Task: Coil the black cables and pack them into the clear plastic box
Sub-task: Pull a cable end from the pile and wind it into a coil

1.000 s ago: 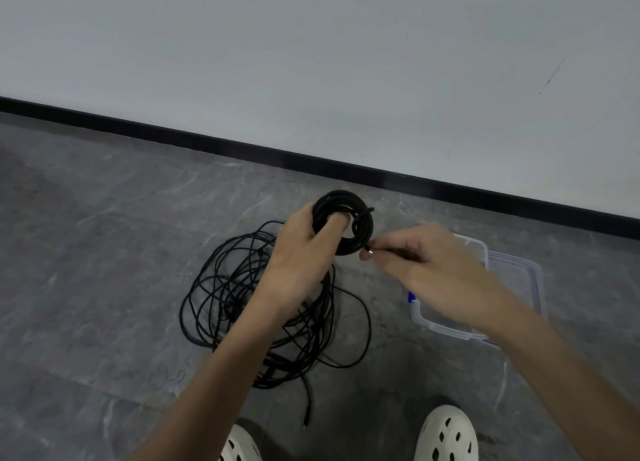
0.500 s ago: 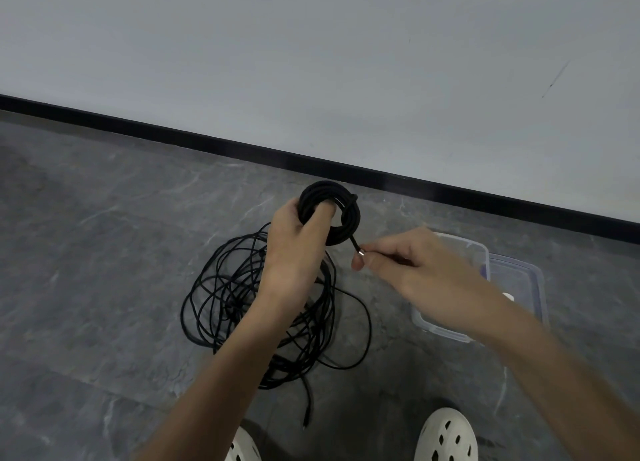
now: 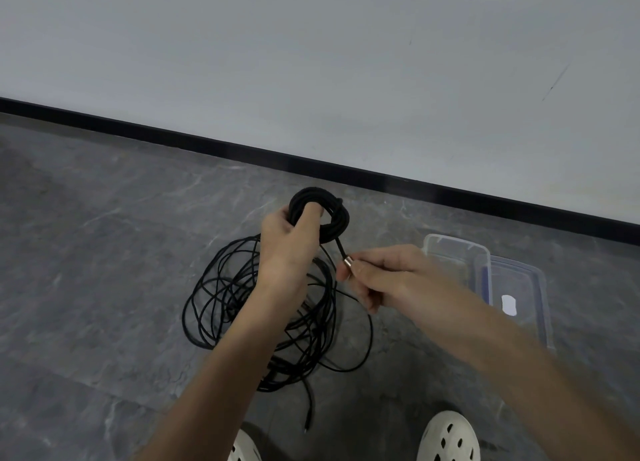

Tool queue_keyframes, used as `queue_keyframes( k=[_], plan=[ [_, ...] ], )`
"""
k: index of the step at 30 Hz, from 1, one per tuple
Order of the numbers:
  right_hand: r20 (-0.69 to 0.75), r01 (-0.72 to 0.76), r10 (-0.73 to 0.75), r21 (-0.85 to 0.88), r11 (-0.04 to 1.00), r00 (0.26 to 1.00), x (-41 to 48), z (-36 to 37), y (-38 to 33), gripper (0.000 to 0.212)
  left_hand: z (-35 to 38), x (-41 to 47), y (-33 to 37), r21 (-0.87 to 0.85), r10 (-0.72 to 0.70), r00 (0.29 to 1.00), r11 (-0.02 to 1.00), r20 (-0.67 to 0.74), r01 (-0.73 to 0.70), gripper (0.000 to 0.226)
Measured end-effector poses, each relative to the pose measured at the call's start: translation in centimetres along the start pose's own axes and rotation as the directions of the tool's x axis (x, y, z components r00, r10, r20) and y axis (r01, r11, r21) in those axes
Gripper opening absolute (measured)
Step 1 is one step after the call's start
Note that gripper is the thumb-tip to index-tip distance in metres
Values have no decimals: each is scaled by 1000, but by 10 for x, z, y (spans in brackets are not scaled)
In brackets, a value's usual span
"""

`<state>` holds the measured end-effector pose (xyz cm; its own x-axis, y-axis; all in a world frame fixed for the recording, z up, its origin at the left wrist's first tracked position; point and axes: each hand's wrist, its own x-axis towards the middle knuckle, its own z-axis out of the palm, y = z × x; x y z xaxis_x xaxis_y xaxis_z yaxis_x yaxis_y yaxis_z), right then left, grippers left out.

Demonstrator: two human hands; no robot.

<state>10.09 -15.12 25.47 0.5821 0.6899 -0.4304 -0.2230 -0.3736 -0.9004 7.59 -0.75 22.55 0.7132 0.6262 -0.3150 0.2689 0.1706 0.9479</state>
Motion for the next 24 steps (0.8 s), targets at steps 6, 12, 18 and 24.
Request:
queue_keyframes(
  k=[6,12,18,24],
  plan=[
    [-2,-57,57,62,996,998,0,1,1,22,2,-7,4,86,10,990,996,138,-22,21],
    [-43,-11,12,31,999,999,1,6,2,19,7,-13,0,64,-4,979,998,205,-9,21],
    [-164,6,66,403,915,984,3,-6,-1,30,6,-15,-1,176,83,944,974,321,-146,32],
    [-226,-7,155,545,838,962,7,-14,2,29,11,-10,-13,230,144,905,940,400,-251,41]
  ],
)
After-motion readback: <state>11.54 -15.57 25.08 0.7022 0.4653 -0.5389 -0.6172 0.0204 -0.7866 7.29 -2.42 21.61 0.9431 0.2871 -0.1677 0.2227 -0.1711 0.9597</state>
